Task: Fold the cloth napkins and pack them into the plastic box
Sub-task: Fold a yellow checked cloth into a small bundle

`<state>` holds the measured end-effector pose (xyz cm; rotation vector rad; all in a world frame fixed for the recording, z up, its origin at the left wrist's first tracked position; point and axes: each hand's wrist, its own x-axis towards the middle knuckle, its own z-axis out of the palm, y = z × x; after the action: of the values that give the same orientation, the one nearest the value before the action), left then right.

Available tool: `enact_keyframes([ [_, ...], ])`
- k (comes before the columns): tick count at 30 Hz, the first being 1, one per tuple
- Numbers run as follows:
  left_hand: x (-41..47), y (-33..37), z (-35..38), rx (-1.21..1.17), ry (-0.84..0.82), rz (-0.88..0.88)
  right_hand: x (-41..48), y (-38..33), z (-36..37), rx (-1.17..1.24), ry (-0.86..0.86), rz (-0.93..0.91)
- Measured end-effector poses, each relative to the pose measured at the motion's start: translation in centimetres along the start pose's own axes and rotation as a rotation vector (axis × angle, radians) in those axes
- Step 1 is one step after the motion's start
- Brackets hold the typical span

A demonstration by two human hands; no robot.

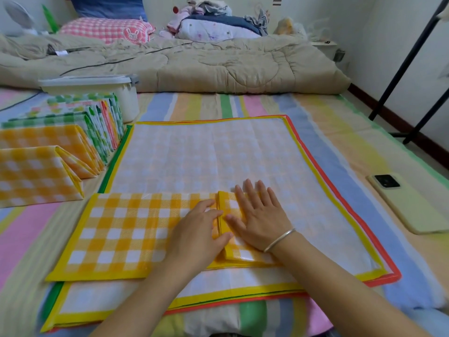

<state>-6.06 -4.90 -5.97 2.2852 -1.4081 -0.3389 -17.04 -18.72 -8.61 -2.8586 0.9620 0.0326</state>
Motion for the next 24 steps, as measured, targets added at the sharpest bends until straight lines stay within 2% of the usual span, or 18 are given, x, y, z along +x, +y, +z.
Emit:
enact_keyframes([
  [3, -0.1, 1.0, -0.9, 0.078, -0.121, 0.058, 0.2, 0.0, 0.2, 0.001, -0.002, -0.003],
  [5, -0.3, 1.6, -1.4, 0.22, -0.203, 0.09, 0.2, 0.1, 0.4, 0.006, -0.008, -0.002],
  [9, -0.4, 1.5, -1.8, 0.478, -0.245, 0.117, 0.3, 0.3, 0.1, 0.034, -0.044, 0.025],
  [18, -0.1, -1.2, -3.1, 0.417, -0.374, 0.207, 0.4, 0.2, -0.4, 0.024, -0.098, 0.081],
  [21, 0.0, -0.9, -3.3, 0.432, -0.392, 0.205, 0.3, 0.3, -1.7, 0.221, -0.091, 0.119],
  [24, 0.1, -0.5, -3.5, 0.43, -0.394, 0.208, -0.7, 0.6, -3.9, 0.592, 0.078, 0.145],
])
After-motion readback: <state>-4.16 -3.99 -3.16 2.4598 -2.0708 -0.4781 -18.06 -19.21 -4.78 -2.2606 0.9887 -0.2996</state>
